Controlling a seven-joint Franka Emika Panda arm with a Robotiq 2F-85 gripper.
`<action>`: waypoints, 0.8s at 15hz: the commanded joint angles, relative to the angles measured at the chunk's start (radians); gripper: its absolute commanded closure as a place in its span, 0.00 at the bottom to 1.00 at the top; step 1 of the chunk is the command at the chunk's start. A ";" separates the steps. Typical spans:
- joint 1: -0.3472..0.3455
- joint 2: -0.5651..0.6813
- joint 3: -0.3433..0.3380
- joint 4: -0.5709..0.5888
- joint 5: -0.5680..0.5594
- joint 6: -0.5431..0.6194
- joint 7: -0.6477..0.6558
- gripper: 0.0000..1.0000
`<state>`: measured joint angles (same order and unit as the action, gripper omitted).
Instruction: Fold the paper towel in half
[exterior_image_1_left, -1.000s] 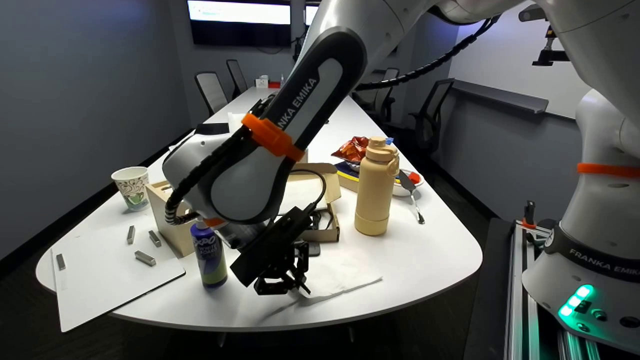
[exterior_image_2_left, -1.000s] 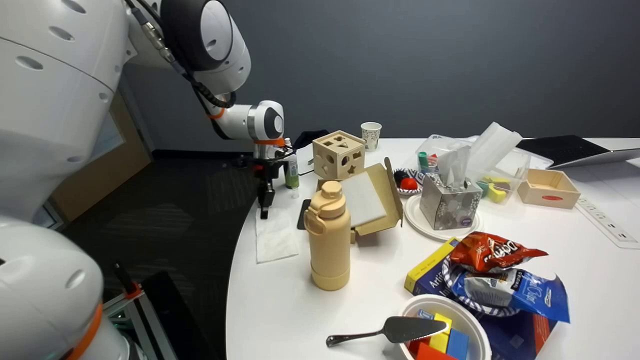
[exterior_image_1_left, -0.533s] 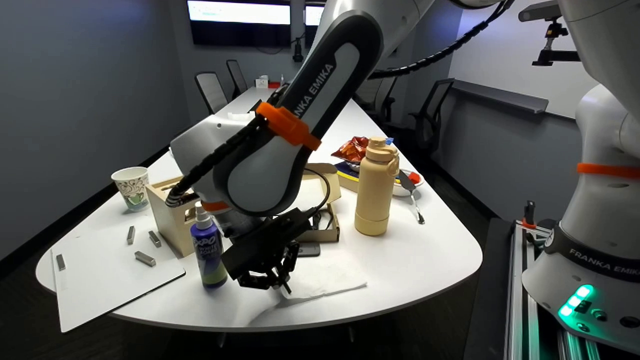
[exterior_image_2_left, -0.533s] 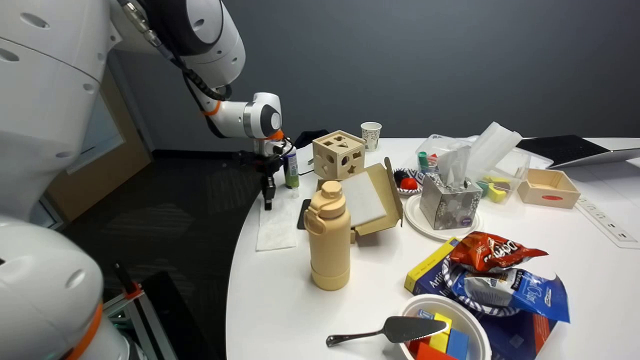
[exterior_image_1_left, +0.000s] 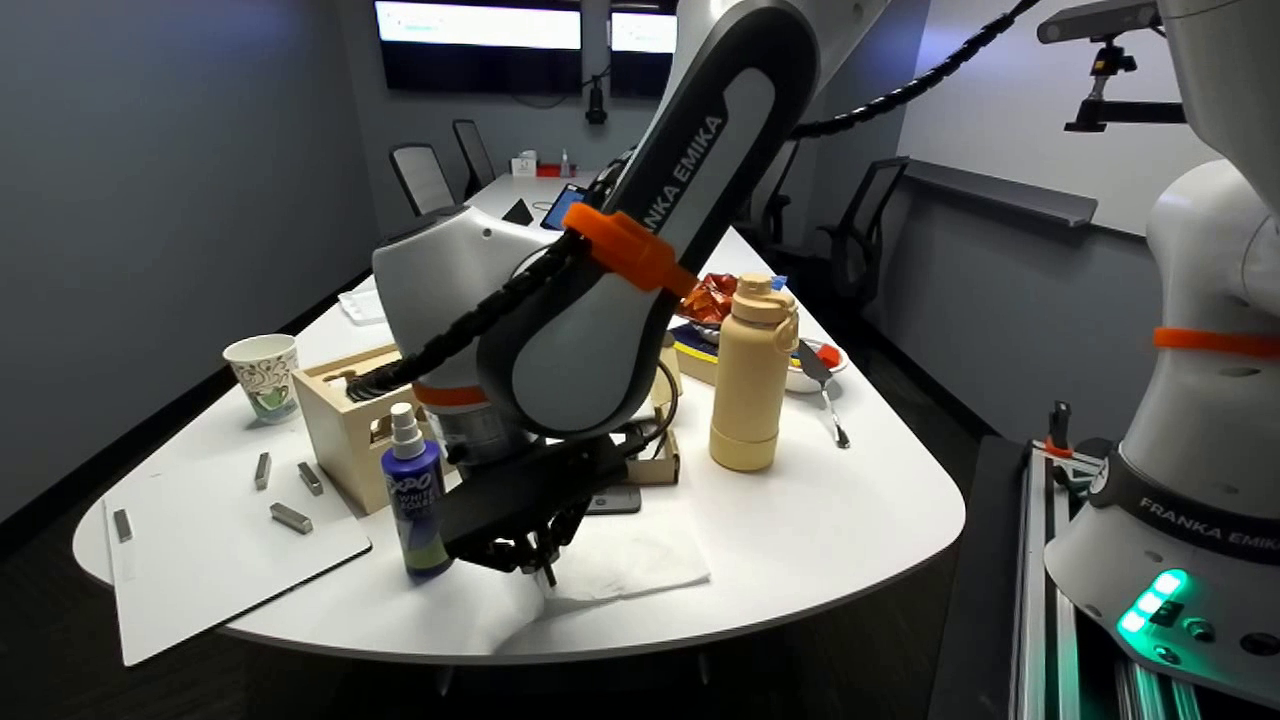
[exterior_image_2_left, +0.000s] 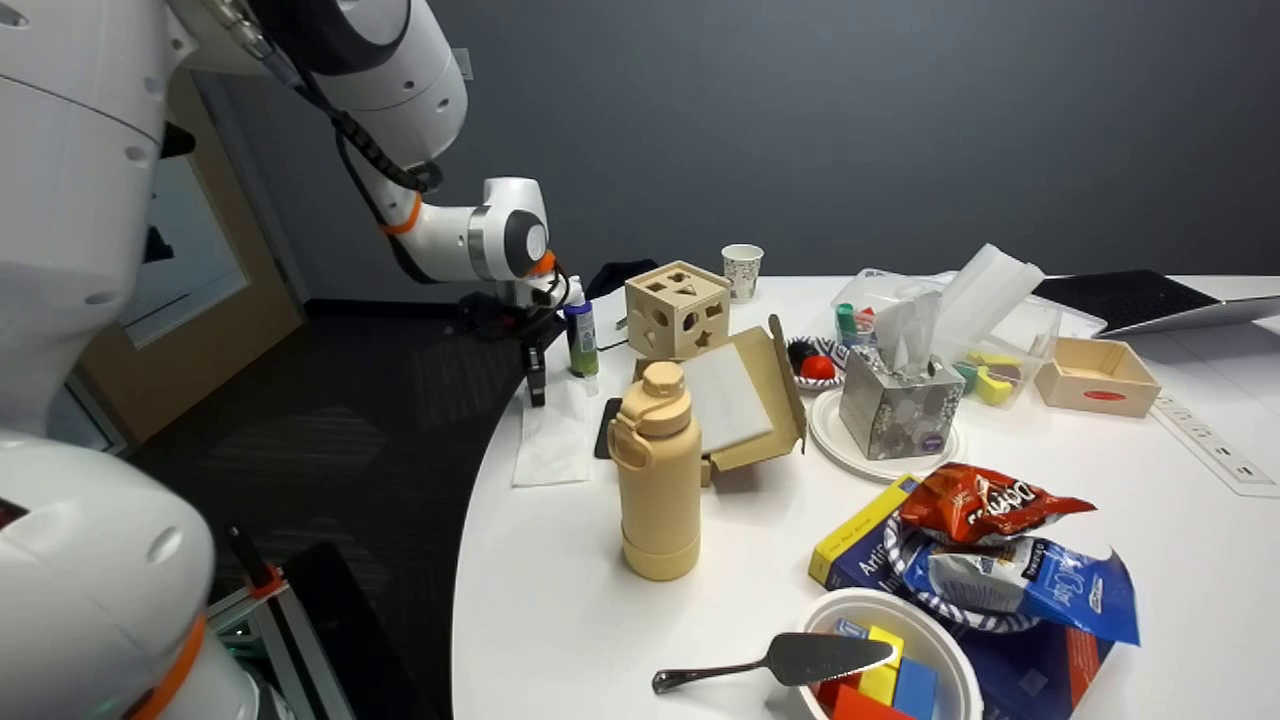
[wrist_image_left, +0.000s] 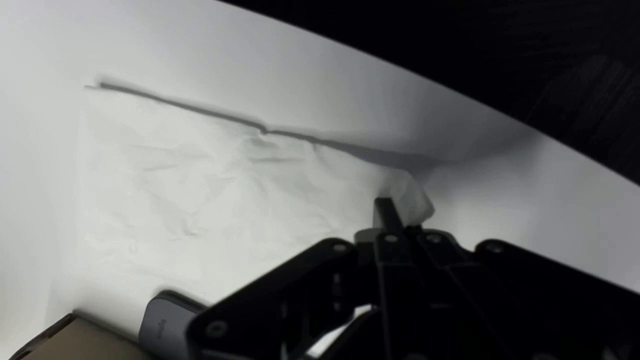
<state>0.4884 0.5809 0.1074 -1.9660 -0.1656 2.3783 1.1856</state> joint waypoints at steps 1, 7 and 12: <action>0.039 -0.101 -0.032 -0.101 -0.036 0.052 0.092 1.00; 0.059 -0.167 -0.053 -0.190 -0.090 0.145 0.226 1.00; 0.074 -0.213 -0.080 -0.273 -0.167 0.245 0.367 1.00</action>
<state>0.5420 0.4325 0.0536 -2.1551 -0.2734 2.5538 1.4574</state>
